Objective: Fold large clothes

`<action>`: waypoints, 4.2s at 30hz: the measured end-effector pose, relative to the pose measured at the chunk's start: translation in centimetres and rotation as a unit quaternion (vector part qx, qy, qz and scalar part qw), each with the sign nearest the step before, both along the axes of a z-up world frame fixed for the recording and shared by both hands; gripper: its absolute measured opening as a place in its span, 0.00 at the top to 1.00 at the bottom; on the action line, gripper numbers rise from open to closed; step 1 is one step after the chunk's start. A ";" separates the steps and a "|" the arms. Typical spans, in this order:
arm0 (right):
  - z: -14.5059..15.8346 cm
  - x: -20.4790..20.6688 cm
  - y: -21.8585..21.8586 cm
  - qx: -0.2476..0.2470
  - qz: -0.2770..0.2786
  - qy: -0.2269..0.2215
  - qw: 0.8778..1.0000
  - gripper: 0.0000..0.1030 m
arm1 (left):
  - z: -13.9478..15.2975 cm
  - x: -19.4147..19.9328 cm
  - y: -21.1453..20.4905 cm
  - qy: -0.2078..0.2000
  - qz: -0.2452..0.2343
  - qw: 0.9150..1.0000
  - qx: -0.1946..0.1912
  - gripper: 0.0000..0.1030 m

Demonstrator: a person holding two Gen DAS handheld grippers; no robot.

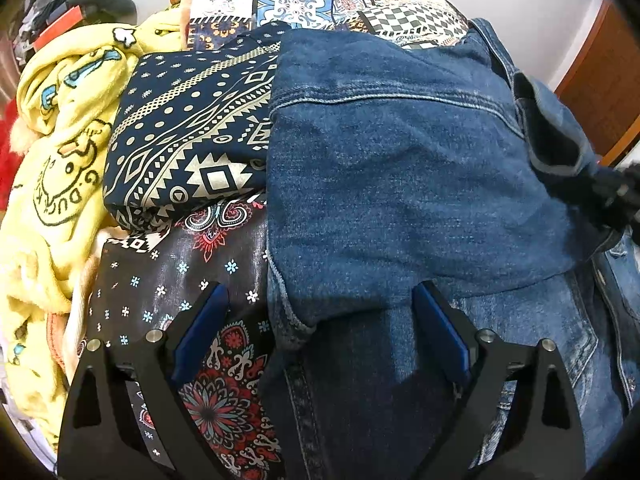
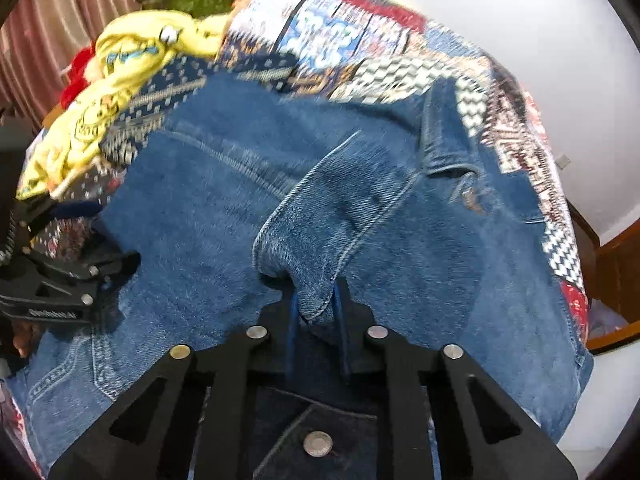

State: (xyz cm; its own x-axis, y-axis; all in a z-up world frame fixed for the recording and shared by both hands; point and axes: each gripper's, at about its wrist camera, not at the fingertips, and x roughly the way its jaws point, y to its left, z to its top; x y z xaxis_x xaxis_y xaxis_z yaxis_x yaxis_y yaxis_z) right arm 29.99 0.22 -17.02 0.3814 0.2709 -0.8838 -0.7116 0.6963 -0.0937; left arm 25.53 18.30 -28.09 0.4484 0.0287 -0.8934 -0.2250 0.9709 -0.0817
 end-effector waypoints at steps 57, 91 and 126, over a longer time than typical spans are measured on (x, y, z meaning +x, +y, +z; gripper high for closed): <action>2.2 -1.5 -37.7 0.211 -0.449 0.072 0.865 0.23 | 14.4 0.4 -11.1 -0.132 -0.083 0.988 -0.018 0.08; 4.4 1.9 -41.6 0.305 -0.517 -0.001 0.800 0.90 | 12.6 -2.1 -12.8 -0.111 -0.099 0.989 0.007 0.08; 2.3 -1.7 -21.5 0.204 -0.220 0.169 0.939 0.63 | 16.3 -0.3 -20.8 -0.137 -0.215 0.967 0.024 0.08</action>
State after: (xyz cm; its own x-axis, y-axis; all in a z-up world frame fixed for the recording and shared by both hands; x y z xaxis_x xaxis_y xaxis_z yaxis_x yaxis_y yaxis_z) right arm 28.34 -21.23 -14.71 0.2527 0.4946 -0.8315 -0.2886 0.8589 0.4232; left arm 25.24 -2.46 -11.81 0.6471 -0.1748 -0.7421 0.2243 0.9739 -0.0338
